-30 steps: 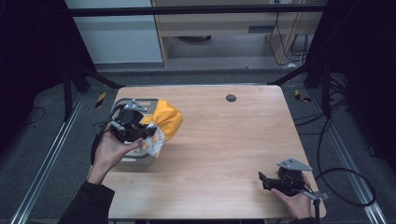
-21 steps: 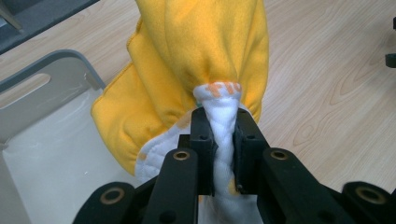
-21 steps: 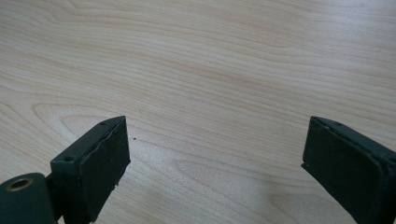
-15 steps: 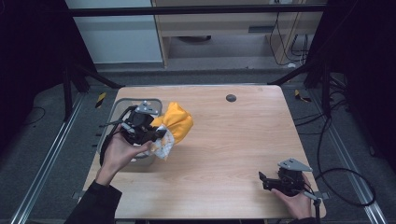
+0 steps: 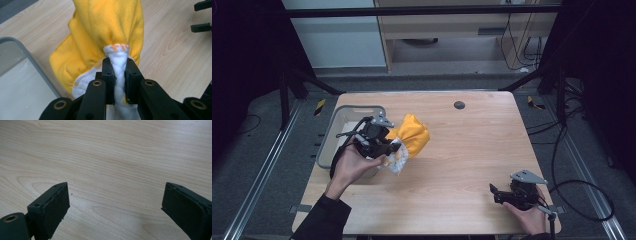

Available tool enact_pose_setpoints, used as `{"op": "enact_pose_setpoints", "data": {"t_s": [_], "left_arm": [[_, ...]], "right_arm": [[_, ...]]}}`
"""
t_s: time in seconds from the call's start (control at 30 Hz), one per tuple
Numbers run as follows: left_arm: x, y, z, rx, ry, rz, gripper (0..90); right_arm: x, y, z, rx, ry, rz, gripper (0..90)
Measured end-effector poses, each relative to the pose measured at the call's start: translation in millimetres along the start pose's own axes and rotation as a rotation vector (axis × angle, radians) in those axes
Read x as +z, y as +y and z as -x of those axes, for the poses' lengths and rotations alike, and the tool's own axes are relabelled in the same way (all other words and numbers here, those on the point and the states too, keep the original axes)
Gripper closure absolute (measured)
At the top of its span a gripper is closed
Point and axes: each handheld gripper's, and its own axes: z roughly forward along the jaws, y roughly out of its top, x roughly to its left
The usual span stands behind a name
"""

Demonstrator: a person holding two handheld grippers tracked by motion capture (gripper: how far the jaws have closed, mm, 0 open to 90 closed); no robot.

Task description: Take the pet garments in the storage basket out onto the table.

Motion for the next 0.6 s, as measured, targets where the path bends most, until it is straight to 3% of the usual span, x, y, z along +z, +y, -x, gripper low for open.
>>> {"op": "enact_pose_setpoints", "data": {"t_s": [0.6], "left_arm": [[32.6,-0.4,12.0,0.033,-0.042,-0.053,80.6]], "right_arm": [[0.3,0.0,0.9,-0.005,-0.012,0.005,8.1]]}}
